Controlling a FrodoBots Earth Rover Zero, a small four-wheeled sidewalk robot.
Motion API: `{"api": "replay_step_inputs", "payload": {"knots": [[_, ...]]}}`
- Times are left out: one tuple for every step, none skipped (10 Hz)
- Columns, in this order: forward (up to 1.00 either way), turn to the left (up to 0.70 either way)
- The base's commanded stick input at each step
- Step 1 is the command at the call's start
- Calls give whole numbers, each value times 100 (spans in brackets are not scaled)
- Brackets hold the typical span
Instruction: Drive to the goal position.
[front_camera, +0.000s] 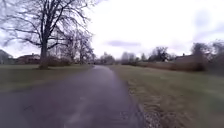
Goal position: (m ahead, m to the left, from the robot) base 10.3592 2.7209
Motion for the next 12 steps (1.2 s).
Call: {"api": "replay_step_inputs", "payload": {"knots": [[100, 0], [100, 0], [100, 0], [100, 0], [100, 0], [100, 0], [100, 0], [100, 0], [100, 0], [100, 0], [100, 0], [100, 0]]}}
